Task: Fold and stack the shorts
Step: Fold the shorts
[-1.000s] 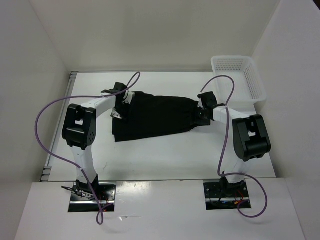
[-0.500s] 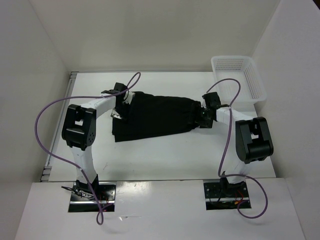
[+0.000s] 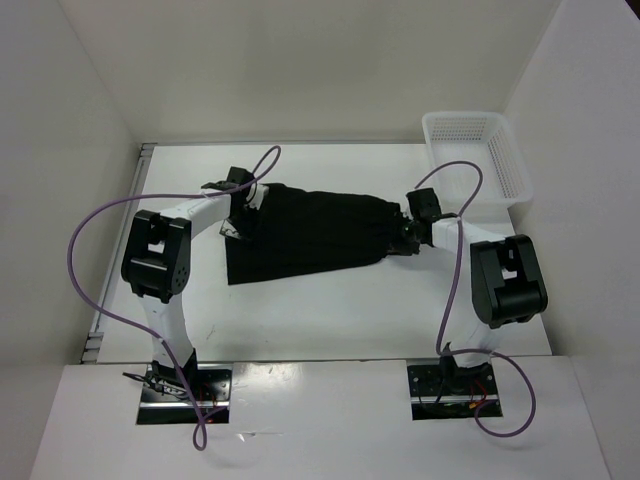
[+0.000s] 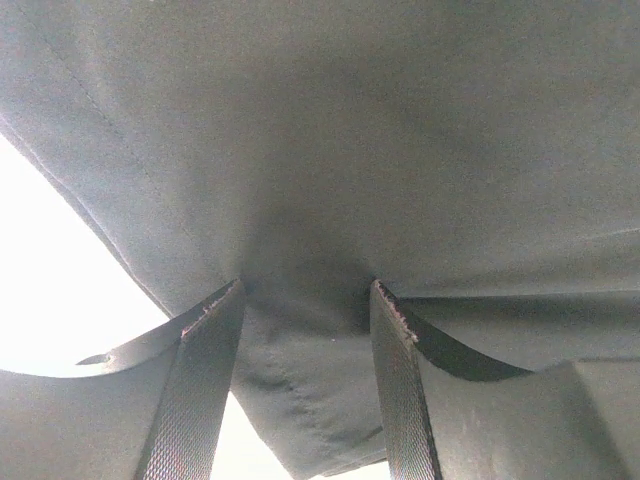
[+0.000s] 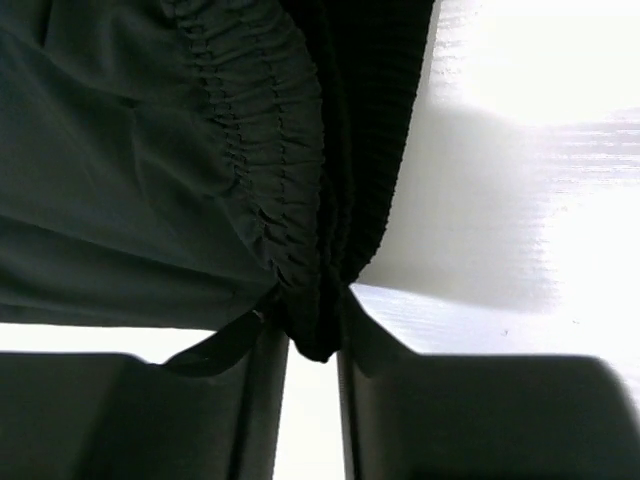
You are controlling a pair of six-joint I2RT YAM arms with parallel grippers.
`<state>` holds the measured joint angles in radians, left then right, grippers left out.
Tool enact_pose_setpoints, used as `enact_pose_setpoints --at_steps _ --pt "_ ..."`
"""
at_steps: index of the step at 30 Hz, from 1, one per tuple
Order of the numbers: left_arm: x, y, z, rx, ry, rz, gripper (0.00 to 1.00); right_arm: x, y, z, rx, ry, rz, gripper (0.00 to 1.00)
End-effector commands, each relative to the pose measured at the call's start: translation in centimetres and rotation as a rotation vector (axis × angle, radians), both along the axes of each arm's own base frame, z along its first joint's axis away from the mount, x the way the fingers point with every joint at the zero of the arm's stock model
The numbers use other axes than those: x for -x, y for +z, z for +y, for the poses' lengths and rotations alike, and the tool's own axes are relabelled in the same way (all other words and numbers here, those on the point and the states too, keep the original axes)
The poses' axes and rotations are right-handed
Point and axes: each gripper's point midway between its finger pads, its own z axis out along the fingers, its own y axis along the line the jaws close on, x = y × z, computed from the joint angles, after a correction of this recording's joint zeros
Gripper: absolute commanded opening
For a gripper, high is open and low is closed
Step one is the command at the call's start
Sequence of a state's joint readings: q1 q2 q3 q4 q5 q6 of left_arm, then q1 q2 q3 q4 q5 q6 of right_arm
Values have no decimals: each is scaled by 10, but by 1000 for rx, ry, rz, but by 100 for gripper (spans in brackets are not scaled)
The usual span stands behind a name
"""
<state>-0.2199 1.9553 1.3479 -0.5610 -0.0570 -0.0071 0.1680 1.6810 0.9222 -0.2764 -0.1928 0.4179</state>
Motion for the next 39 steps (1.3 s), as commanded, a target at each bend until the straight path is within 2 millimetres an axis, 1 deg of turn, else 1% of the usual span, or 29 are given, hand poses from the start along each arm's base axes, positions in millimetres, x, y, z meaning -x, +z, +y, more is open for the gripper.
enact_pose_setpoints --at_steps 1,2,3,4,5,6,9,12,13,14,16,17,20,21,22,23,24,26,27,29,30,31,32,33,34,35,36,38,39 --pt "14 -2 12 -52 9 38 60 -10 16 -21 109 -16 -108 21" --pt "13 -2 14 -44 15 40 60 -11 15 -23 123 -11 -112 19" --pt "12 1 11 -33 12 39 60 -10 21 -24 130 5 -139 17" --pt "9 7 9 3 13 33 60 -9 26 -27 145 15 -165 12" --pt "9 7 9 3 13 33 60 -9 26 -27 145 15 -166 9" --pt "4 14 13 32 28 18 60 -10 32 -27 151 27 -189 7" --pt "4 21 20 83 51 14 62 -14 44 -24 150 77 -244 0" --pt "3 21 27 84 70 13 62 -17 54 -24 178 141 -299 0" --pt "-1 24 31 85 79 4 62 -21 62 -25 196 164 -329 0" --pt "2 24 31 84 80 12 62 -25 68 -25 207 180 -348 0" --pt "-1 27 24 121 66 8 64 -29 87 -26 234 213 -395 0" --pt "-5 33 21 135 61 -2 65 -33 90 -32 287 241 -415 0" --pt "-7 28 8 200 38 40 65 -39 109 -40 375 313 -472 0" --pt "-14 26 4 214 34 50 65 -43 113 -43 401 323 -486 0" --pt "-16 23 2 224 31 64 67 -43 114 -45 422 332 -488 0" --pt "-18 19 -2 224 22 70 67 -49 122 -46 450 358 -523 0" --pt "-16 9 -2 220 26 101 67 -54 131 -48 473 360 -544 0" --pt "-16 0 -9 189 6 115 67 -61 144 -49 499 380 -580 0" --pt "-17 -7 -8 177 10 126 67 -67 158 -49 524 400 -610 0" --pt "-16 -13 -17 173 -10 141 67 -70 169 -50 544 416 -630 0" --pt "-20 -11 -17 175 -11 131 67 -73 178 -52 568 424 -642 0" --pt "-16 -17 -17 171 -8 156 67 -73 178 -48 585 446 -647 0" --pt "-17 -21 -23 181 -22 164 67 -72 182 -44 604 469 -653 0" --pt "-17 -20 -26 196 -26 173 64 -72 183 -38 639 513 -663 0" --pt "-16 -21 -28 203 -27 184 62 -68 184 -22 661 553 -675 0" --pt "-16 -25 -34 210 -39 192 61 -68 188 -14 662 564 -689 0" --pt "-19 -22 -36 221 -44 186 59 -71 182 -8 658 581 -676 0" --pt "-20 -27 -41 219 -51 199 49 -72 181 2 635 596 -676 0" --pt "-22 -29 -41 219 -51 199 46 -72 175 7 641 607 -664 0"
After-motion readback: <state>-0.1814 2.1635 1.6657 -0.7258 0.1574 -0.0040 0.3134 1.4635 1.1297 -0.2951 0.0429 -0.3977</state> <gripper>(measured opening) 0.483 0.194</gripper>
